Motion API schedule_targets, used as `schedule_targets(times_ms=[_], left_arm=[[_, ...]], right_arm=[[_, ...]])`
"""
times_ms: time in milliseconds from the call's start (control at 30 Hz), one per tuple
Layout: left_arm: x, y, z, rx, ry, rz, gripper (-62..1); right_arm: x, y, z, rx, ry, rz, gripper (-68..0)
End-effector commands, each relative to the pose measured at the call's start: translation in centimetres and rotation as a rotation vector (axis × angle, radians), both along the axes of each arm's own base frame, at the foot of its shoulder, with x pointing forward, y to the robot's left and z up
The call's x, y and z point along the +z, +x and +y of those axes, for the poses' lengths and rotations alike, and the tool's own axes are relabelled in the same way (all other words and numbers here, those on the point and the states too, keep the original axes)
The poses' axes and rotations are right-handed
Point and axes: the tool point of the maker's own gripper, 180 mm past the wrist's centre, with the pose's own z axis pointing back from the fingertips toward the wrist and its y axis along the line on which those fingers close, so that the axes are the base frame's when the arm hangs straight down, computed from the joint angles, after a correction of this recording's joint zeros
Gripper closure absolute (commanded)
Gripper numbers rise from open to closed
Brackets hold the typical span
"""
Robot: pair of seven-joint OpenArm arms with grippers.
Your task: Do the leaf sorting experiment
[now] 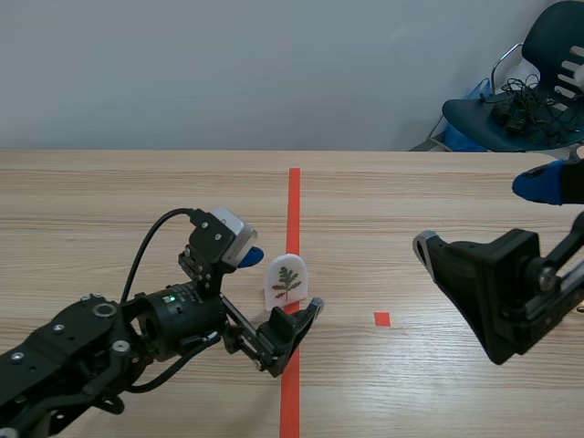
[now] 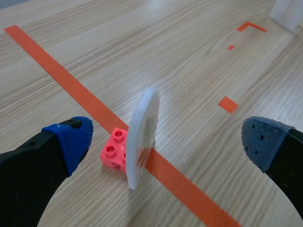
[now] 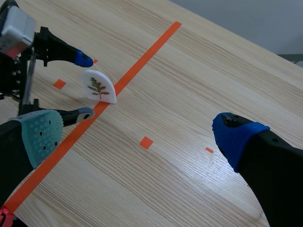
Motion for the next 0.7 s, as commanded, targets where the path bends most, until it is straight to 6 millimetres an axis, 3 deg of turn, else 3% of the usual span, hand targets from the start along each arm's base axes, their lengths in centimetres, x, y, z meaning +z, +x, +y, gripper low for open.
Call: schedule_targets(times_ms=[0,233,267,367,433,567,667], left_arm=[[1.5,1.1,-0.5,0.036,-0.051,-0.047,-62.3],[0.7,2.2,-2.0,0.083,-0.071,-0.034,-62.3],[0.7,2.1,-2.0,0.083,-0.07,-0.033,-58.7],[0.3,2.0,-1.9,0.084,-0.064,-0.023,-33.5],[0.3,1.9,-1.9,0.083,-0.065,-0.022,-22.2],[0.3,1.8,-1.9,0.083,-0.068,-0.022,-9.1],[0.3,1.6,-1.8,0.065,-0.047,-0.005,-5.3]], right_arm=[[0.7,0.5,-0.2,-0.004,0.003,-0.028,-67.9],[0.7,0.5,-0.2,-0.004,0.003,-0.028,-67.9],[0.7,0.5,-0.2,-0.004,0.003,-0.028,-67.9],[0.7,0.5,-0.2,-0.004,0.003,-0.028,-67.9],[0.7,0.5,-0.2,-0.004,0.003,-0.028,-67.9],[0.7,0.5,-0.2,-0.004,0.003,-0.028,-67.9],[0.7,0.5,-0.2,-0.004,0.004,-0.028,-67.9]])
